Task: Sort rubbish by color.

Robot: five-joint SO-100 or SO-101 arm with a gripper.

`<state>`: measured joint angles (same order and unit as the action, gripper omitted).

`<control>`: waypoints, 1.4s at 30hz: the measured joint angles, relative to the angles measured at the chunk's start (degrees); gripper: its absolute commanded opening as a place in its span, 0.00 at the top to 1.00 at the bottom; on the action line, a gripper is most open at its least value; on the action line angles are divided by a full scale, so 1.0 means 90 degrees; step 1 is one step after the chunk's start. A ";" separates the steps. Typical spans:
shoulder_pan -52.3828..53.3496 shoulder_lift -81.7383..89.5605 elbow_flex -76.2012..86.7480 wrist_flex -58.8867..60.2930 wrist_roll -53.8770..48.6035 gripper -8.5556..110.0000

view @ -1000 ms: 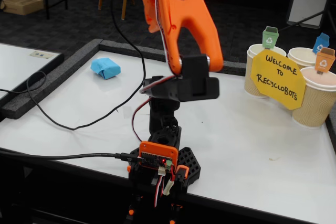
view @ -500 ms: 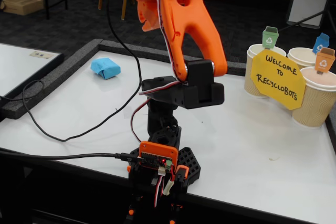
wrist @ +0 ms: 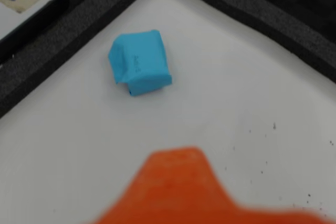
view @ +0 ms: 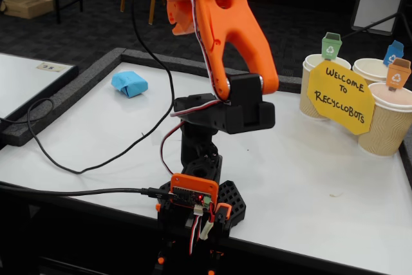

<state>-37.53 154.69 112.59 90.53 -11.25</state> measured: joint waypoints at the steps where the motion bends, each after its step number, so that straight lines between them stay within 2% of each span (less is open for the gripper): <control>1: 0.0000 -0.0156 0.0000 -0.0029 0.0000 0.90; 6: -0.0127 -0.1582 -0.0254 -0.0039 0.0000 0.89; 19: -0.0410 -0.5156 -0.2305 -0.0283 0.0000 0.81; 33: -0.0869 -0.8164 -0.3818 -0.0371 0.0000 0.81; 42: -0.0869 -0.8965 -0.4443 -0.0859 0.0000 0.67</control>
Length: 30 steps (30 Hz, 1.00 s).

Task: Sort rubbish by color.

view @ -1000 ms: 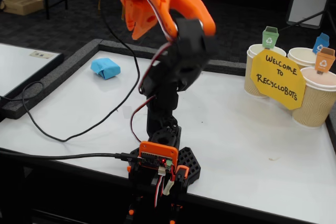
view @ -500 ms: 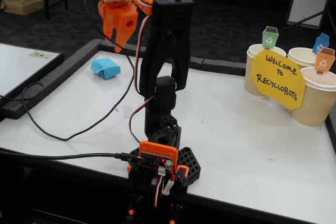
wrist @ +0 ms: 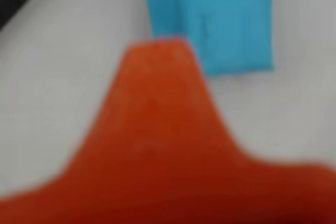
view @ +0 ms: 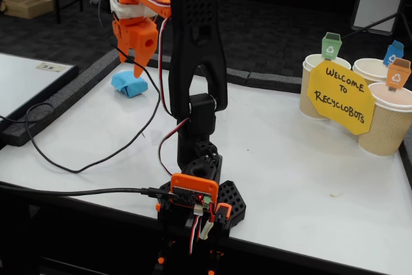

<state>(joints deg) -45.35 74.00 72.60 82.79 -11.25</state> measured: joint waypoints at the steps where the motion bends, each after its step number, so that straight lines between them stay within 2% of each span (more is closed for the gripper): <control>1: 0.0000 -0.0127 -0.0127 -0.0020 0.0000 0.67; 10: 0.0000 -0.1338 -0.1406 0.0000 0.0000 0.60; 30: 0.0391 -0.3447 -0.3613 0.0605 0.0000 0.63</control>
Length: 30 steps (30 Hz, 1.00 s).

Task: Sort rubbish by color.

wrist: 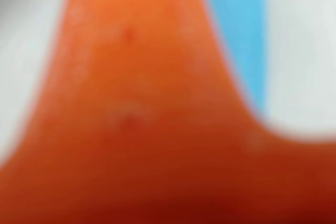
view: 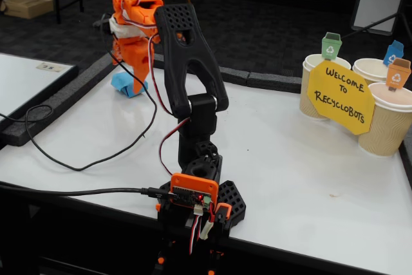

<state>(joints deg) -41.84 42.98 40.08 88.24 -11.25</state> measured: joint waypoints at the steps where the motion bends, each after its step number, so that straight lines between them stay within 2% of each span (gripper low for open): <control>1: 0.0059 -0.0049 -0.0098 0.0000 0.0000 0.63; 9: 0.0508 -0.0400 -0.0430 0.0000 0.0000 0.65; 30: 0.0400 -0.0420 -0.0469 0.0332 -0.0459 0.67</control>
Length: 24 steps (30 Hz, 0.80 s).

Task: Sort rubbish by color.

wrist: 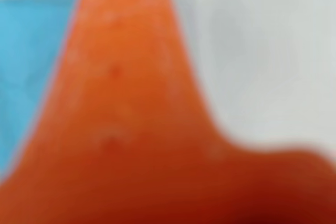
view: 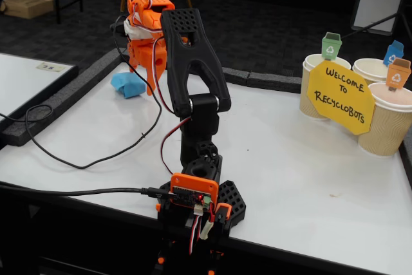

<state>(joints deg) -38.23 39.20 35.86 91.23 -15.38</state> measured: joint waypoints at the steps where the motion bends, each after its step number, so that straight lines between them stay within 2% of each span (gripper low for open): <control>1: -0.0010 0.0000 0.0000 0.0010 -0.0029 0.67; 15: -0.0371 0.0000 0.0000 0.0010 -0.0078 0.70; 18: -0.0381 0.0000 0.0000 0.0010 -0.0078 0.75; 21: -0.0381 0.0000 -0.0010 0.0000 -0.0078 0.87; 24: -0.0381 0.0000 -0.0010 0.0000 -0.0078 0.90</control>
<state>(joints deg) -41.66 39.20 35.77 91.23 -16.08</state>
